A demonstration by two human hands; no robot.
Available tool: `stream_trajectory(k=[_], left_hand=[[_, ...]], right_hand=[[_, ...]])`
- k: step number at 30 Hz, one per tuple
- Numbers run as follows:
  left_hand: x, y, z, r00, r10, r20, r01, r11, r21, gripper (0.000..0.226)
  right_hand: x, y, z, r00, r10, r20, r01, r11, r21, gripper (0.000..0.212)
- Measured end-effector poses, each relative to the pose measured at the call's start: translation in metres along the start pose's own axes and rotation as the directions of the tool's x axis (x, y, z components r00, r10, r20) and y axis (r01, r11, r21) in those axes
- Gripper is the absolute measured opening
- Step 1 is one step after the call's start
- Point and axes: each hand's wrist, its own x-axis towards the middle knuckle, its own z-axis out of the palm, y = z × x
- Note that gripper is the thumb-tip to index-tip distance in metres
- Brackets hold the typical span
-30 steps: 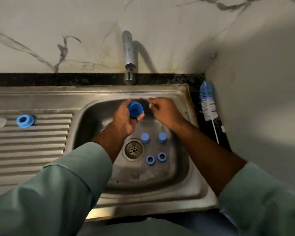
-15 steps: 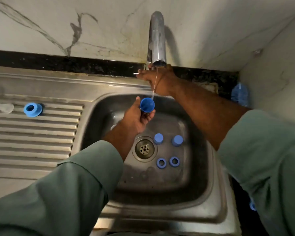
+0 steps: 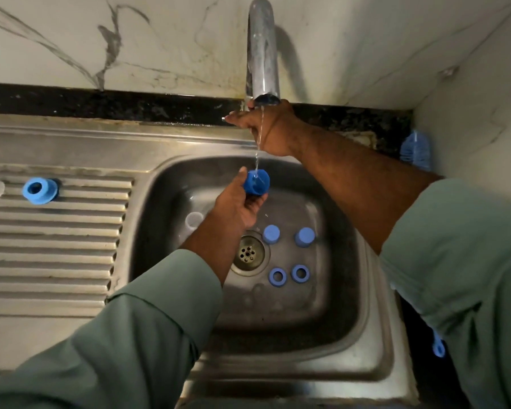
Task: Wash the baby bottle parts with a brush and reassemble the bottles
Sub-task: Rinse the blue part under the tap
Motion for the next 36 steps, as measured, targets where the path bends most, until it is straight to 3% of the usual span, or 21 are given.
stream_trajectory(k=[3,5,8,10,13,17,19,21,23,30,33,36], left_hand=[[-0.002,0.002,0.0,0.999,0.021,-0.047,-0.015,0.992,0.129,0.034],[-0.003,0.004,0.001,0.999,0.046,-0.023,-0.041,0.984,0.176,0.027],[-0.004,0.003,0.002,0.993,0.117,-0.001,-0.114,0.971,0.21,0.033],[-0.001,0.003,0.0,0.988,0.151,-0.008,-0.146,0.966,0.211,0.049],[-0.003,0.006,-0.001,0.985,0.169,-0.021,-0.163,0.974,0.16,0.047],[-0.009,0.009,-0.002,0.981,0.192,0.001,-0.189,0.964,0.187,0.039],[-0.011,0.008,-0.003,0.957,0.289,-0.001,-0.276,0.913,0.3,0.027],[-0.009,0.007,-0.006,0.867,0.493,0.076,-0.457,0.726,0.514,0.025],[-0.009,0.008,-0.008,0.777,0.59,0.219,-0.555,0.48,0.68,0.033],[-0.017,0.015,-0.013,0.637,0.565,0.525,-0.557,-0.133,0.819,0.042],[-0.018,0.017,-0.017,0.634,0.528,0.565,-0.515,-0.258,0.818,0.042],[-0.018,0.019,-0.021,0.642,0.497,0.584,-0.502,-0.303,0.81,0.043]], right_hand=[[0.008,0.004,0.007,0.999,0.012,0.029,-0.012,1.0,-0.016,0.054],[0.01,0.002,0.011,0.996,0.047,0.079,-0.059,0.986,0.156,0.042],[0.012,0.012,0.025,0.989,0.103,-0.11,-0.07,0.961,0.269,0.064],[0.008,0.008,0.02,0.988,0.106,-0.109,-0.085,0.98,0.181,0.06],[0.009,0.009,0.019,0.999,0.004,-0.049,-0.001,0.999,0.043,0.055],[0.009,0.008,0.019,0.998,-0.002,-0.058,0.01,0.992,0.126,0.054],[0.009,0.007,0.017,0.998,0.018,-0.056,-0.009,0.986,0.166,0.048],[0.009,0.009,0.018,0.998,0.016,-0.057,-0.006,0.987,0.162,0.044],[0.007,0.01,0.018,0.998,-0.011,-0.057,0.016,0.995,0.096,0.046],[0.007,0.007,0.014,0.997,-0.027,-0.076,0.032,0.998,0.063,0.052],[0.006,0.005,0.012,0.997,-0.034,-0.073,0.039,0.997,0.071,0.05],[0.006,0.005,0.012,0.998,-0.032,-0.057,0.036,0.998,0.056,0.051]])
